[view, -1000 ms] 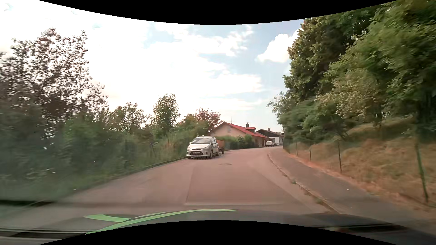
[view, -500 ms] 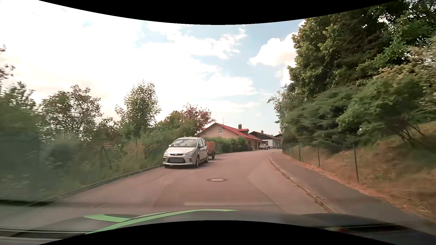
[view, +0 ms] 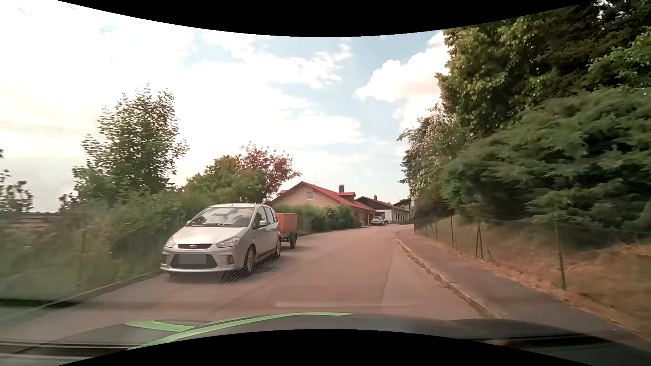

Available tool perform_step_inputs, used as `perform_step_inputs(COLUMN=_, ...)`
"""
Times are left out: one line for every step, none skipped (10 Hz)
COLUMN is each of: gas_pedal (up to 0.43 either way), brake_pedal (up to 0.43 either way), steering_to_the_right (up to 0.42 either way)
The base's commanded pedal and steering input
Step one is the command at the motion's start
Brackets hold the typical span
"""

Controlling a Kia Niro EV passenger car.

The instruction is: Follow the waypoints while adhering to traffic rules and regulations

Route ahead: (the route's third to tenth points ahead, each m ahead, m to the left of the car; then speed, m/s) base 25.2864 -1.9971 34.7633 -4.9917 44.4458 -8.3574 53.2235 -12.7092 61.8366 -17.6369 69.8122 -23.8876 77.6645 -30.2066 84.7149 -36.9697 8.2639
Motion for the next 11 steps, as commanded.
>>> perform_step_inputs(gas_pedal=0.157, brake_pedal=0.000, steering_to_the_right=0.069)
perform_step_inputs(gas_pedal=0.157, brake_pedal=0.000, steering_to_the_right=0.065)
perform_step_inputs(gas_pedal=0.157, brake_pedal=0.000, steering_to_the_right=0.057)
perform_step_inputs(gas_pedal=0.157, brake_pedal=0.000, steering_to_the_right=0.048)
perform_step_inputs(gas_pedal=0.157, brake_pedal=0.000, steering_to_the_right=0.044)
perform_step_inputs(gas_pedal=0.157, brake_pedal=0.000, steering_to_the_right=0.042)
perform_step_inputs(gas_pedal=0.157, brake_pedal=0.000, steering_to_the_right=0.042)
perform_step_inputs(gas_pedal=0.157, brake_pedal=0.000, steering_to_the_right=0.042)
perform_step_inputs(gas_pedal=0.157, brake_pedal=0.000, steering_to_the_right=0.042)
perform_step_inputs(gas_pedal=0.138, brake_pedal=0.000, steering_to_the_right=0.042)
perform_step_inputs(gas_pedal=0.138, brake_pedal=0.000, steering_to_the_right=0.042)
